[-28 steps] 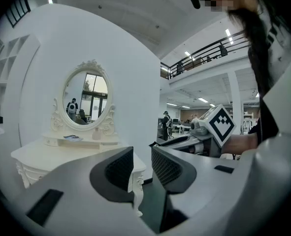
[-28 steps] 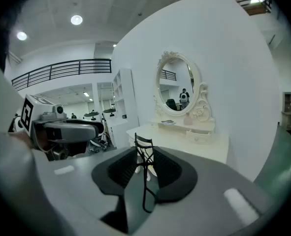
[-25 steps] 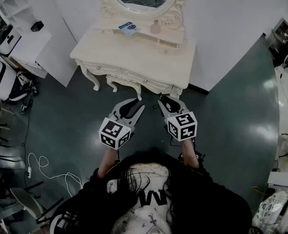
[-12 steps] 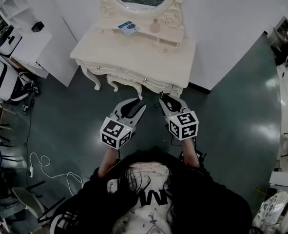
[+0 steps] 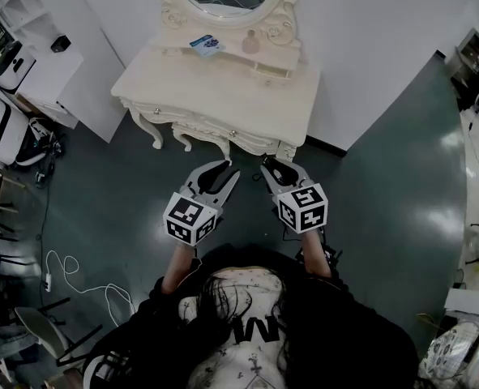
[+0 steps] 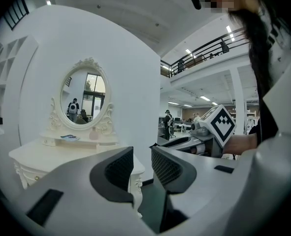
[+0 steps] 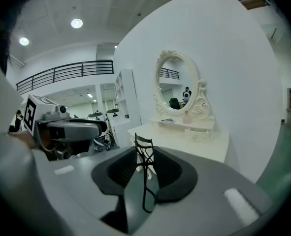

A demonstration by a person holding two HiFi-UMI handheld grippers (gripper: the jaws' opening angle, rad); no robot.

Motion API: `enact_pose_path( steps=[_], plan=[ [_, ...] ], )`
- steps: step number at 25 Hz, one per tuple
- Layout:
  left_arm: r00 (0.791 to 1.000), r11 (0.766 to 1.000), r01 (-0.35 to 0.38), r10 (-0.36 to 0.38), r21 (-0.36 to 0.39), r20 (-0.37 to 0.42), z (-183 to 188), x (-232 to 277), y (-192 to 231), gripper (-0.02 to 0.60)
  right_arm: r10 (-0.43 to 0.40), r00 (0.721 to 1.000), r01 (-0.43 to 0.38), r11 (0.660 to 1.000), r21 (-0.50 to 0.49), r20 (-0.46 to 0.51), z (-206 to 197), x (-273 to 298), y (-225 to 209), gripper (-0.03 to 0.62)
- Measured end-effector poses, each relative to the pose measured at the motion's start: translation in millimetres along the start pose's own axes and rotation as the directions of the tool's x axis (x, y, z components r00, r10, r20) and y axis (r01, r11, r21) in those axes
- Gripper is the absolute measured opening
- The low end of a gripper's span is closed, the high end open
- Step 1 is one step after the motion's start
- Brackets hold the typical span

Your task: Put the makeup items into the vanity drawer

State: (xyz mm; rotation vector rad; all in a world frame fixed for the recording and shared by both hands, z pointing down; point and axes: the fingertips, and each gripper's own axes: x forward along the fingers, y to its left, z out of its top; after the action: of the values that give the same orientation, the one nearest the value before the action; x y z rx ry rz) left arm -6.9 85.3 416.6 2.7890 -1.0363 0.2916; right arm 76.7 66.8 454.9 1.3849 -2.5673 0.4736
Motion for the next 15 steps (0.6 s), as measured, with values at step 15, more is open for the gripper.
enact_pose_path(
  steps=[15],
  plan=[
    [0.999,0.998,-0.032,0.030,-0.058,-0.032,-13.0,16.6,-16.4,0.115,0.031,0.999,-0.030,0.999,0.041,-0.027,-19.6,-4.2,-31.5,0.110]
  ],
)
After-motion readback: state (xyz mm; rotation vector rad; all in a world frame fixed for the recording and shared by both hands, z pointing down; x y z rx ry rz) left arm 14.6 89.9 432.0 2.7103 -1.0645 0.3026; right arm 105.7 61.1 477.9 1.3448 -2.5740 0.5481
